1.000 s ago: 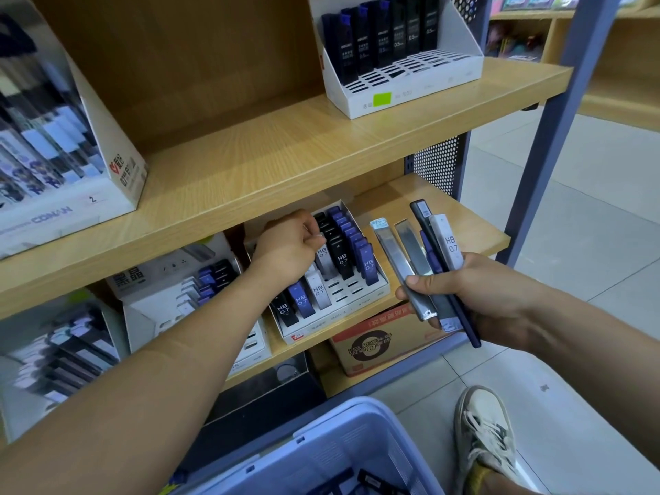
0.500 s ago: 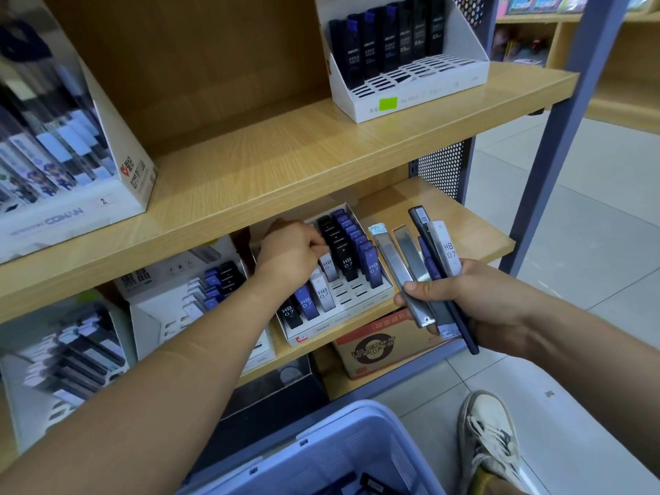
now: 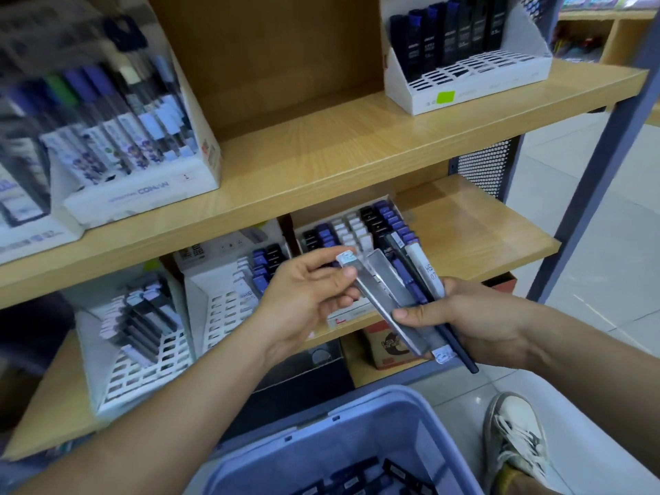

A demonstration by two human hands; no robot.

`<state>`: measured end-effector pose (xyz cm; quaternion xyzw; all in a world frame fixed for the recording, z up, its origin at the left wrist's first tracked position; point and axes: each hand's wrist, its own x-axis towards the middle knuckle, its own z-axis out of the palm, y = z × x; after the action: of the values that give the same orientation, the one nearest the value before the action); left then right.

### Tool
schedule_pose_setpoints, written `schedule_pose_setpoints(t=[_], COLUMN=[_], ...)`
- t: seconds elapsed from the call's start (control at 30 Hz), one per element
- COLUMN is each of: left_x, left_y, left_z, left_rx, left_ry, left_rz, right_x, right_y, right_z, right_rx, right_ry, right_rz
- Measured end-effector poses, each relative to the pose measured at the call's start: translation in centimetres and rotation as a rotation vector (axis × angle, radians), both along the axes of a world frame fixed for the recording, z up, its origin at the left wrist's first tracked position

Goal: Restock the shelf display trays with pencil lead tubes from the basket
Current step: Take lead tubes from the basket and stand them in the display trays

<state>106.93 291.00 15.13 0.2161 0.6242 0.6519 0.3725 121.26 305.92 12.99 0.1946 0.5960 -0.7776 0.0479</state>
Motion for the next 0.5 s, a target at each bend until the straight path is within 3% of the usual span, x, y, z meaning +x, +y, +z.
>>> schedule_pose_setpoints(t=[0.2,0.5], left_x=[-2.1,-4.1], left_y=[-5.4,-10.0], left_z=[0.3,0.8], left_rx=[-0.108,-0.119], left_ry=[0.093,0.129], left_rz=[0.174,0.386], right_x=[-2.3,-6.3], right_y=[-3.1,-8.5], right_z=[0.3,0.5], right_rx=[-0.07,-0.182], right_ry=[-0.055,-0.114], right_rz=[0.077,-0.03])
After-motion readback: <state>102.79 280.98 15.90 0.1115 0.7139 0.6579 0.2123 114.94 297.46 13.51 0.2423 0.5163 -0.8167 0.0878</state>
